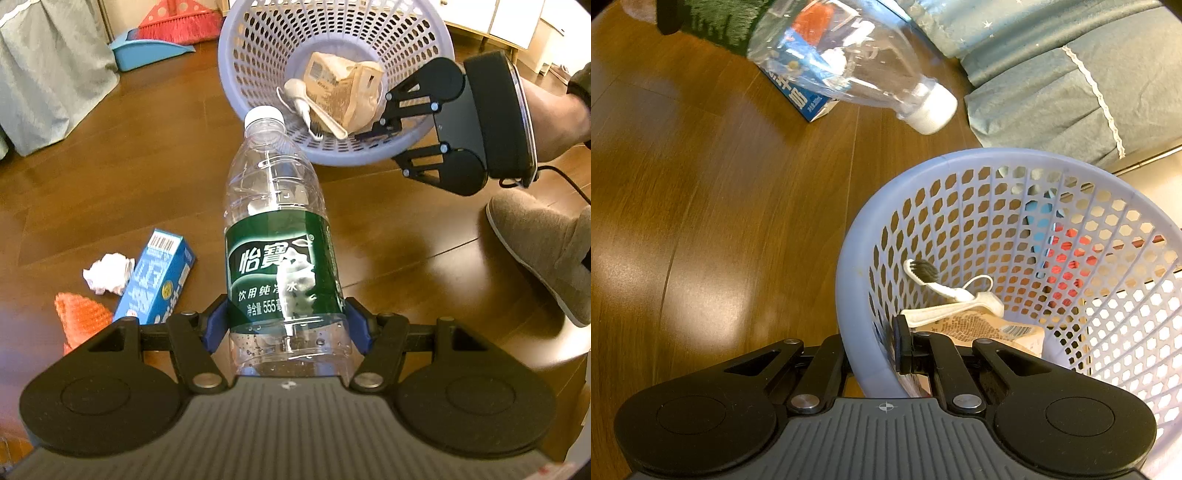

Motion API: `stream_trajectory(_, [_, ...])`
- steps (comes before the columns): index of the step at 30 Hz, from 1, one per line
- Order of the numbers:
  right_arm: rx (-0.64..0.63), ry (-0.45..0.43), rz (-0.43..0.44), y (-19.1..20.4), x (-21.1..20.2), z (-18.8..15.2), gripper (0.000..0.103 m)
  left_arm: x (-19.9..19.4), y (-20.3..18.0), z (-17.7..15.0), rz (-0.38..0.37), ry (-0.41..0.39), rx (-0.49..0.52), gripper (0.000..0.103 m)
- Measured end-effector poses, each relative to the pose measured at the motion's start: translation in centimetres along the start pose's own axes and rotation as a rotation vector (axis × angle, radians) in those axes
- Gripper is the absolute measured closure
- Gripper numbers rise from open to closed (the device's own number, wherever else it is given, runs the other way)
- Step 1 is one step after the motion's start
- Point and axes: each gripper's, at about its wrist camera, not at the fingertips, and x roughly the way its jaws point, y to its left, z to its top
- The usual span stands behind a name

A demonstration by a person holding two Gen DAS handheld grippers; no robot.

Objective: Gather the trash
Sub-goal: 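Lift the water bottle with the left tool toward the wastebasket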

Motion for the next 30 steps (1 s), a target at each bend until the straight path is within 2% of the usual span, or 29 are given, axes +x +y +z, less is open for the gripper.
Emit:
stream_trajectory(19, [0.002,0.001,-0.001,-0.1,0.0,-0.1,0.100,-0.1,-0.7,2.6,-0.024,-0.009,0.039,0.042])
stream_trajectory(30, [0.005,0.000,0.001,0.2,-0.2,0.0,0.100,0.7,-1.0,7.4,-0.032,-0.016,0.118,0.042])
